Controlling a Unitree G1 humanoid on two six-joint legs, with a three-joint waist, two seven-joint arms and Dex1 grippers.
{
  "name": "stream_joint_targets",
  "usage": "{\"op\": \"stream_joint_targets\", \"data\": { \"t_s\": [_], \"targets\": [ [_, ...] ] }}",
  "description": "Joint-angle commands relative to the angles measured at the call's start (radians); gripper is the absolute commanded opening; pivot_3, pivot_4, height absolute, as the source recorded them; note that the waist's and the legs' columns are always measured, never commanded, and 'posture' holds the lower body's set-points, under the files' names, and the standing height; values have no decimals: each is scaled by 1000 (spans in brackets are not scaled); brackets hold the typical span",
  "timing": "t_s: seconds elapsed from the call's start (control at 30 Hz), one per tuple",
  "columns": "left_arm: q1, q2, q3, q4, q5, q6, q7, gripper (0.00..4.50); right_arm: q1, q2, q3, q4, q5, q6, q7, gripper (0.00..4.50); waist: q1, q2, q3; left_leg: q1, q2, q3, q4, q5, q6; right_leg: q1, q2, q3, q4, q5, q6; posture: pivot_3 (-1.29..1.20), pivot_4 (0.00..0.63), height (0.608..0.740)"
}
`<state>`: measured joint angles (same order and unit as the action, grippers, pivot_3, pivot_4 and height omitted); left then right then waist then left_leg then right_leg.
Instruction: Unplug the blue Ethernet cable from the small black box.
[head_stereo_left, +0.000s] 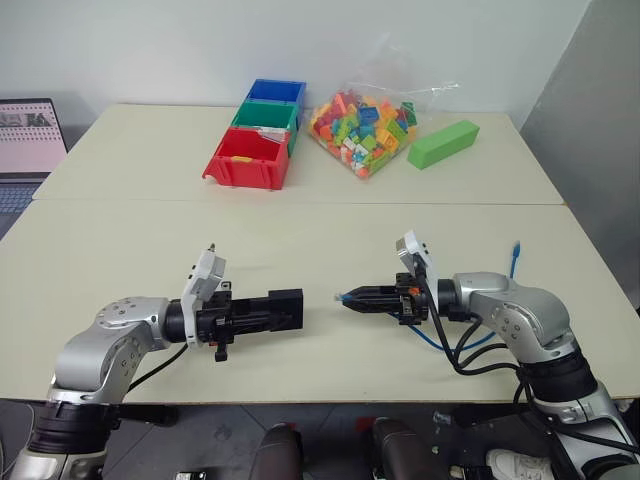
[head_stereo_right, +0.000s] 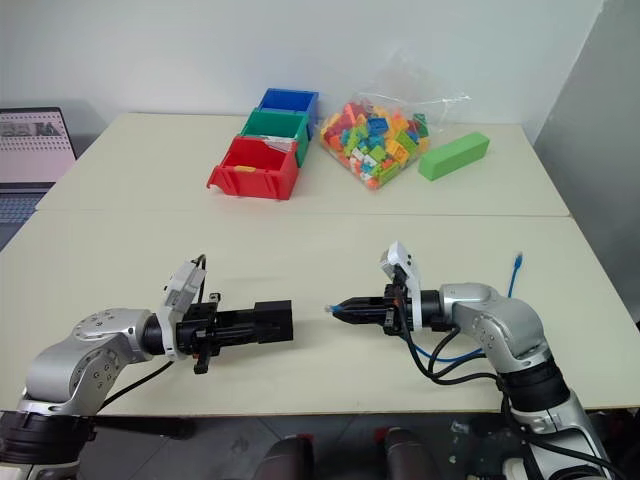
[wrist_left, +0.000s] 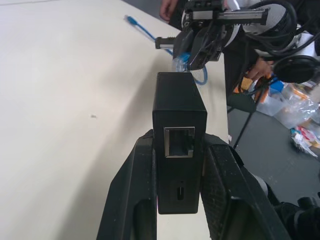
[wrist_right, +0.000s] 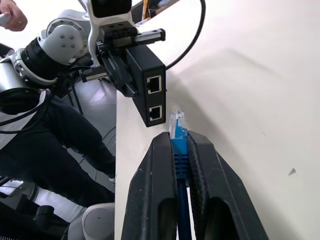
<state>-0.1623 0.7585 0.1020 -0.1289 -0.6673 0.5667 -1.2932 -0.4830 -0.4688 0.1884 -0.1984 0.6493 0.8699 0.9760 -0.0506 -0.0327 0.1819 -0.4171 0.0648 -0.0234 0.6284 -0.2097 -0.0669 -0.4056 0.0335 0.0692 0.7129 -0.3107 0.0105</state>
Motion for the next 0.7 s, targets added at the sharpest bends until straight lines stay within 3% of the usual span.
{"op": "stream_joint_targets", "data": {
  "t_s": [0.03,0.17,0.27,0.37,0.5,0.57,0.7],
  "targets": [
    [18,11,67,-34,-23,-4,36,794,-2,25,-56,13,-25,-61,-62,35,-1,0,0,0,0,0,0,0,0,0,0,0,0,0,0,0,150,740],
    [26,-29,102,-19,-5,-17,134,794,-139,155,-32,309,-339,-362,-408,35,-9,1,0,0,0,0,0,0,0,0,0,0,0,0,0,0,150,740],
    [19,-58,96,-27,6,-25,186,794,-247,199,-27,558,-486,-513,-568,35,-8,1,1,0,0,2,0,0,0,-1,0,1,0,1,1,0,150,740],
    [6,-87,91,-31,23,-39,243,794,-359,238,-46,800,-564,-603,-693,35,-8,1,1,0,0,3,0,0,0,-1,0,2,0,2,-2,0,150,740],
    [0,-105,84,-32,51,-62,289,794,-450,276,-82,996,-581,-664,-738,35,-7,1,1,-1,0,3,-1,0,0,-1,-1,2,-1,3,-4,0,150,740],
    [-7,-121,85,-25,67,-79,323,794,-477,286,-110,1063,-575,-687,-748,744,-7,1,1,-1,0,3,-1,0,0,-1,-1,2,-1,3,-4,0,150,740],
    [-35,-159,87,0,110,-123,398,794,-481,286,-151,1058,-556,-716,-706,1607,-6,1,1,-1,-1,3,-1,0,0,-1,-1,2,-1,4,-4,0,150,740]
  ]
}}
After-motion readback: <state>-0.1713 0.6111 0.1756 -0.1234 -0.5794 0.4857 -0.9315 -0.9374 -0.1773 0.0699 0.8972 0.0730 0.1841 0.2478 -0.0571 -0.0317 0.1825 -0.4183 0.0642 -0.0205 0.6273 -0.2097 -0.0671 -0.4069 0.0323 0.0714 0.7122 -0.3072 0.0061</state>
